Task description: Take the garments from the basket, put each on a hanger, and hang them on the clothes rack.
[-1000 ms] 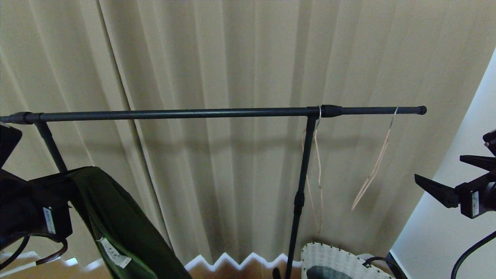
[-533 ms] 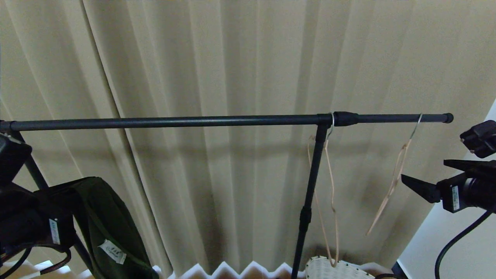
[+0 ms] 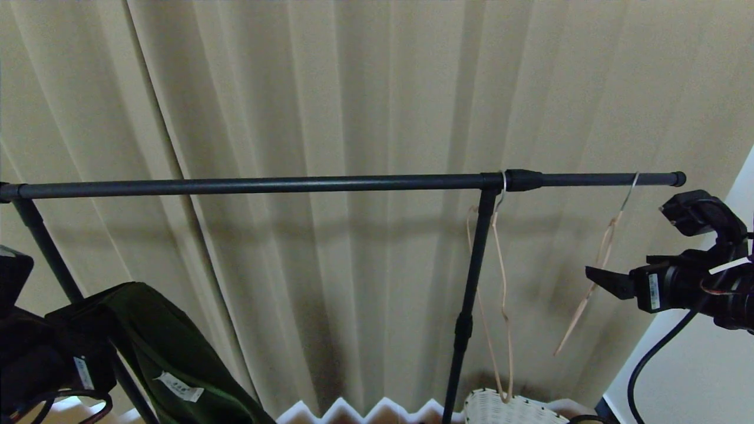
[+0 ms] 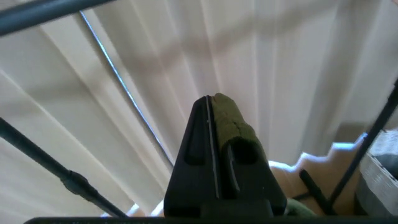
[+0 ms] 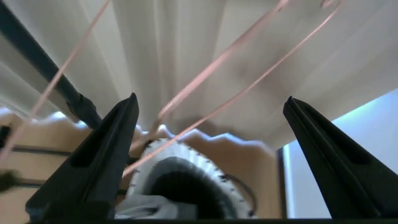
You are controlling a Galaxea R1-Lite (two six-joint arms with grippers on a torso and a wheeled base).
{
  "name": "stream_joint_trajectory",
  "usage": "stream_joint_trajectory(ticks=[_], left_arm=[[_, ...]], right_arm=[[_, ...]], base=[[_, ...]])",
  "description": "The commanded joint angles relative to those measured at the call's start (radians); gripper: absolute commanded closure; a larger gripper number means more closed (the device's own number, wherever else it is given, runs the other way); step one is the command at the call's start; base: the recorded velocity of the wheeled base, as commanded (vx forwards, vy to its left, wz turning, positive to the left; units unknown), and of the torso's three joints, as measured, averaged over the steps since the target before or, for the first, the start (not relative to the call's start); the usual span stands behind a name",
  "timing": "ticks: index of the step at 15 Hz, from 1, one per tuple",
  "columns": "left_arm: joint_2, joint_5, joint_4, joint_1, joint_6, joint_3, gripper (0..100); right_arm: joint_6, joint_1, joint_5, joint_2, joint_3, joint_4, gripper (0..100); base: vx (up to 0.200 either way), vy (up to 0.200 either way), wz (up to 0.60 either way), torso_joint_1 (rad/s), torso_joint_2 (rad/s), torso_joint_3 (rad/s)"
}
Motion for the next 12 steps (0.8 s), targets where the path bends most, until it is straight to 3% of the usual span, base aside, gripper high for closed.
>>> stream_joint_trajectory(ticks=[1, 3, 5, 12], left_arm=[[0.002, -0.007, -0.01, 0.004, 0.007, -0.018, 100], [0.009, -0.064, -0.01, 0.01, 0.004, -0.013, 100], [0.008, -0.095, -0.01, 0.013, 0.006, -0.013, 100], [0.008, -0.095, -0.01, 0.013, 0.006, -0.012, 100]], right_arm=[[0.035, 0.001, -0.02, 0.054, -0.018, -0.001, 0], [0.062, 0.001, -0.085, 0.095, -0.046, -0.001, 0], [0.074, 0.001, -0.105, 0.112, -0.049, -0.001, 0], [0.088, -0.006, -0.125, 0.093, -0.02, 0.013, 0]], base=[[0.0, 0.0, 0.0, 0.0, 0.0, 0.0], [0.0, 0.0, 0.0, 0.0, 0.0, 0.0], [0.0, 0.0, 0.0, 0.0, 0.0, 0.0], [0.0, 0.0, 0.0, 0.0, 0.0, 0.0]])
